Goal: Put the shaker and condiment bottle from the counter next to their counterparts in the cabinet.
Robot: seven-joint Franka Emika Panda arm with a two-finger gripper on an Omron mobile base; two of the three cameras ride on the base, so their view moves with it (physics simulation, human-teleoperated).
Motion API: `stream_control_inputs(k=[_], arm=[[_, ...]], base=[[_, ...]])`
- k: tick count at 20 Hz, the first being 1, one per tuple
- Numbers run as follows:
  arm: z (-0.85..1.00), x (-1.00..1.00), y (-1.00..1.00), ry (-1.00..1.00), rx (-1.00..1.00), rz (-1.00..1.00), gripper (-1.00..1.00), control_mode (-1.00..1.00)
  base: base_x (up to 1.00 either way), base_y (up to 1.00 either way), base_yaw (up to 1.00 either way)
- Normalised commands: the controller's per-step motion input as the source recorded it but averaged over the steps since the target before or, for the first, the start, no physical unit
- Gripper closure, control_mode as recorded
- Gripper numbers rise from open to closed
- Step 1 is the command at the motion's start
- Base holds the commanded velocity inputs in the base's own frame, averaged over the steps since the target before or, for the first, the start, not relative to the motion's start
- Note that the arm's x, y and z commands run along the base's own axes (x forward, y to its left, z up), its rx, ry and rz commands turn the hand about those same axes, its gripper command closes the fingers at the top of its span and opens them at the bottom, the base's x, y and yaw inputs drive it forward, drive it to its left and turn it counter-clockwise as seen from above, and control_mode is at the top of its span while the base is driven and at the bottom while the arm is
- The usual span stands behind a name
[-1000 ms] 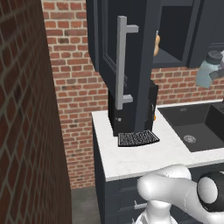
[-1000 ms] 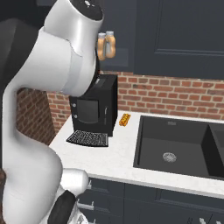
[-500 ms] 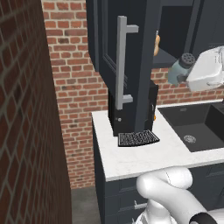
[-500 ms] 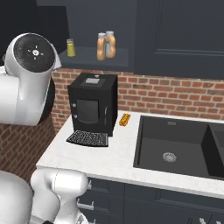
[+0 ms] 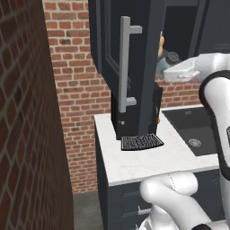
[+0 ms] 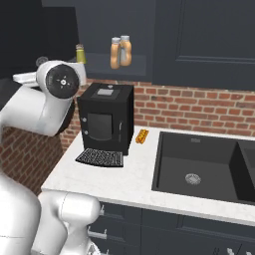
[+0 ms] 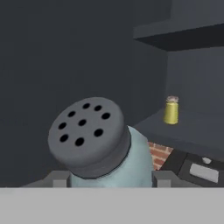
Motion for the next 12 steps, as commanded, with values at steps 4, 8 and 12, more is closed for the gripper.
stream_control_inputs(k=[4, 8, 12], arm=[[0.00, 0.97, 0.00, 0.14, 0.12, -0.07, 1.00, -1.00], [0.07, 0.91, 0.00, 0.23, 0.06, -0.01, 1.00, -1.00], [0.07, 0.62, -0.03, 0.12, 0.06, 0.00, 1.00, -1.00]], base=[[0.00, 0.00, 0.00], [0.00, 0.00, 0.00], [0.00, 0.00, 0.00]])
